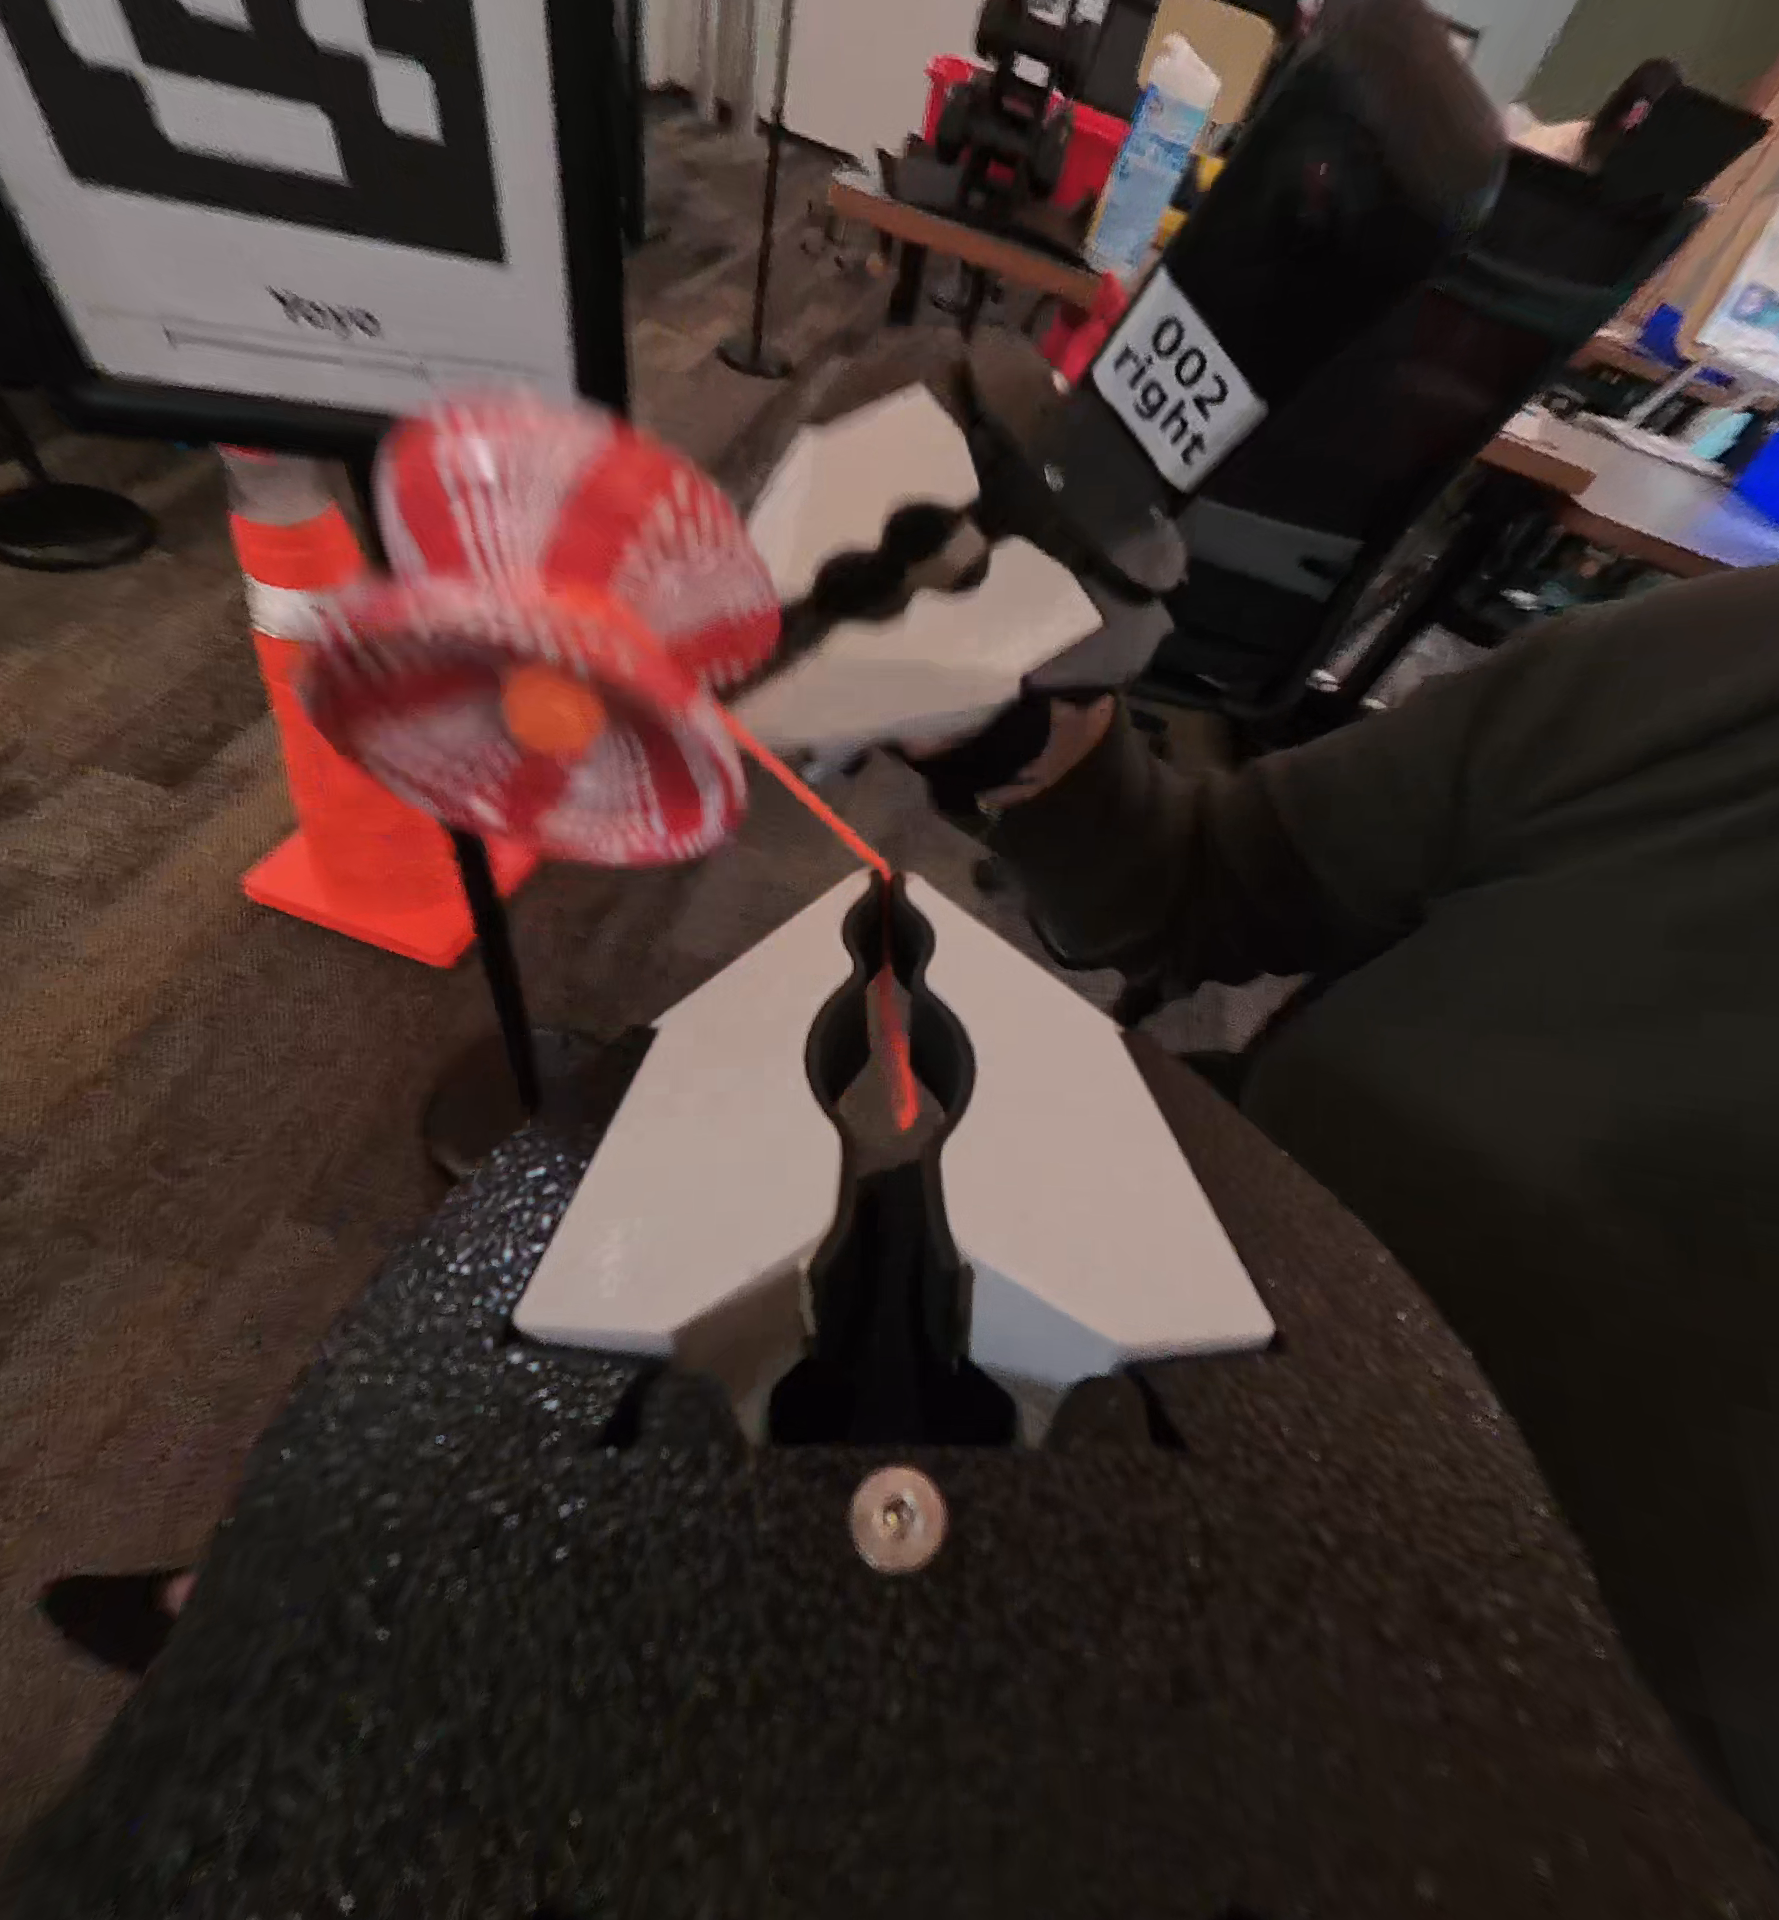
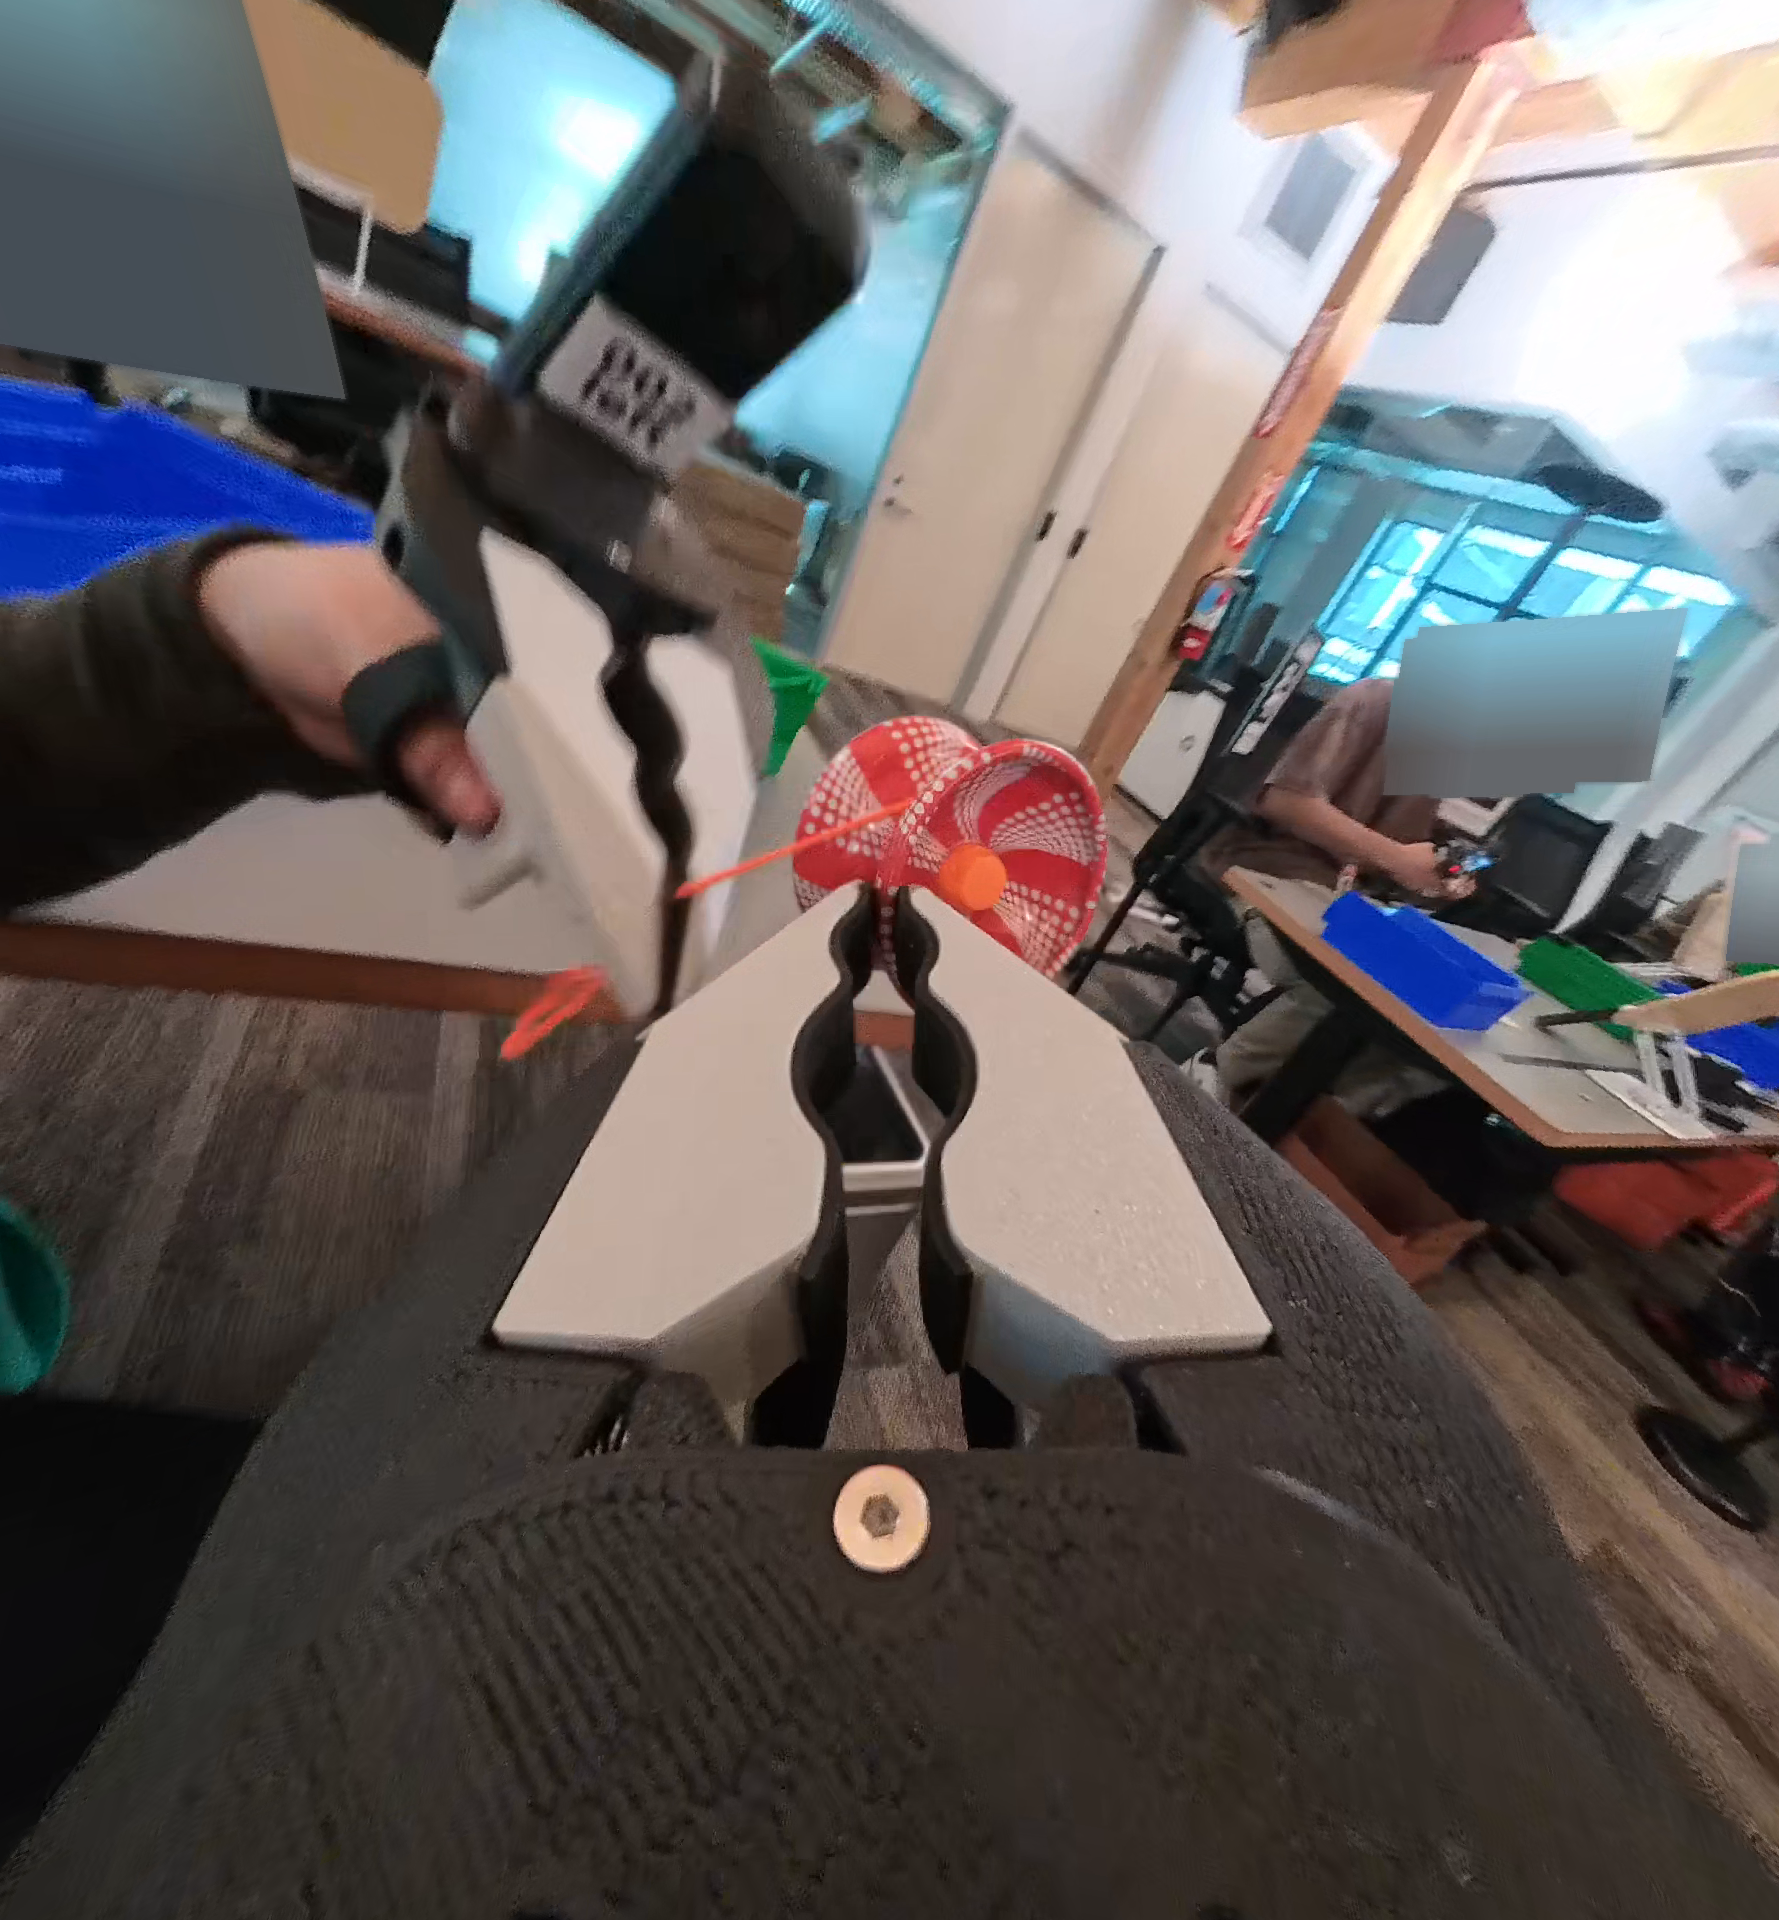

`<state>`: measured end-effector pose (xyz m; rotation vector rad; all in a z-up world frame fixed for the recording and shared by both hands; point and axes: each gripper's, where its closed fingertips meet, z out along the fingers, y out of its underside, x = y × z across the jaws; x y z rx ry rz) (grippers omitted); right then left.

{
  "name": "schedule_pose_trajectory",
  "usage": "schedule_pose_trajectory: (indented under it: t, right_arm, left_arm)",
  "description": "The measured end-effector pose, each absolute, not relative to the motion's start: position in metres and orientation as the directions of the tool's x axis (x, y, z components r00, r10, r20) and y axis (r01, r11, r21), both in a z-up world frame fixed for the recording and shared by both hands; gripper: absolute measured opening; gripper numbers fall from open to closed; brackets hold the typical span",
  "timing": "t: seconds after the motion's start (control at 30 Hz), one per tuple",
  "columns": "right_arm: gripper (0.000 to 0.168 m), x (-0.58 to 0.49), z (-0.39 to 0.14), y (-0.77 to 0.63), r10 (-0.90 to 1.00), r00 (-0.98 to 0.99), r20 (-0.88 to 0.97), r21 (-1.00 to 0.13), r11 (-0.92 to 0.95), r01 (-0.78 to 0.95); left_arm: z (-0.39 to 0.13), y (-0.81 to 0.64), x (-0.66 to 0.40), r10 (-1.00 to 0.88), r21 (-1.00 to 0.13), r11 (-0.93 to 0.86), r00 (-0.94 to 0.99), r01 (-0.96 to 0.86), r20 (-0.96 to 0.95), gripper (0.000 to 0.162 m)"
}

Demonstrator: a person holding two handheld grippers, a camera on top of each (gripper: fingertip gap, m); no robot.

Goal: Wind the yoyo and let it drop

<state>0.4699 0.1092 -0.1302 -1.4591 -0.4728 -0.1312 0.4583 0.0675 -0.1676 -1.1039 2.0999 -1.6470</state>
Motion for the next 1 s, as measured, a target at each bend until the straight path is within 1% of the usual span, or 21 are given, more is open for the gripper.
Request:
schedule_pose_trajectory:
  t: [0.03,0.07,0.17,0.23,0.4,0.53,0.6,0.67,0.77,0.8,0.87,0.93,0.97,1.0]
  right_arm:
    - [0.001,0.47,-0.125,0.107,0.188,0.909,0.371,-0.926,0.149,0.347]
    - [0.001,0.466,-0.121,0.104,0.219,0.909,0.355,-0.93,0.182,0.32]
    - [0.001,0.446,-0.117,0.095,0.349,0.882,0.316,-0.941,0.232,0.245]
    - [0.001,0.435,-0.121,0.094,0.396,0.846,0.357,-0.928,0.254,0.272]
    - [0.002,0.422,-0.135,0.09,0.446,0.773,0.451,-0.892,0.259,0.371]
    - [0.002,0.422,-0.132,0.085,0.465,0.763,0.448,-0.893,0.273,0.358]
    - [0.001,0.423,-0.133,0.083,0.476,0.759,0.445,-0.895,0.273,0.354]
    - [0.001,0.423,-0.134,0.082,0.483,0.751,0.451,-0.892,0.274,0.359]
    - [0.001,0.422,-0.139,0.082,0.492,0.734,0.468,-0.884,0.267,0.384]
    - [0.001,0.421,-0.14,0.083,0.493,0.728,0.476,-0.88,0.265,0.395]
    - [0.001,0.421,-0.143,0.083,0.492,0.718,0.493,-0.87,0.265,0.416]
    - [0.001,0.42,-0.144,0.083,0.473,0.706,0.527,-0.849,0.273,0.452]
    - [0.001,0.42,-0.146,0.084,0.46,0.698,0.549,-0.835,0.273,0.477]
    - [0.001,0.419,-0.147,0.086,0.442,0.688,0.575,-0.817,0.272,0.508]
  left_arm:
    - [-0.172,0.065,0.458,-0.671,-0.897,0.051,-0.68,-0.438,0.294,0.0]
    - [-0.176,0.065,0.461,-0.668,-0.889,0.04,-0.674,-0.455,0.315,0.0]
    - [-0.188,0.079,0.475,-0.741,-0.894,0.086,-0.628,-0.44,0.238,0.0]
    - [-0.187,0.087,0.475,-0.762,-0.896,0.104,-0.613,-0.431,0.207,0.0]
    - [-0.19,0.105,0.475,-0.808,-0.883,0.257,-0.588,-0.393,0.027,0.0]
    - [-0.184,0.106,0.471,-0.798,-0.879,0.327,-0.6,-0.348,-0.059,0.0]
    - [-0.182,0.107,0.472,-0.79,-0.863,0.396,-0.595,-0.314,-0.146,0.0]
    - [-0.183,0.109,0.473,-0.761,-0.82,0.505,-0.587,-0.268,-0.276,0.0]
    - [-0.182,0.116,0.475,-0.654,-0.679,0.711,-0.527,-0.182,-0.543,0.0]
    - [-0.18,0.121,0.477,-0.6,-0.609,0.777,-0.483,-0.16,-0.638,0.0]
    - [-0.166,0.141,0.482,-0.463,-0.436,0.886,-0.312,-0.156,-0.83,0.0]
    - [-0.153,0.151,0.482,-0.281,-0.255,0.955,-0.191,-0.15,-0.941,0.0]
    - [-0.148,0.149,0.481,-0.221,-0.203,0.971,-0.152,-0.127,-0.963,0.0]
    - [-0.142,0.145,0.48,-0.19,-0.179,0.978,-0.11,-0.105,-0.976,0.0]
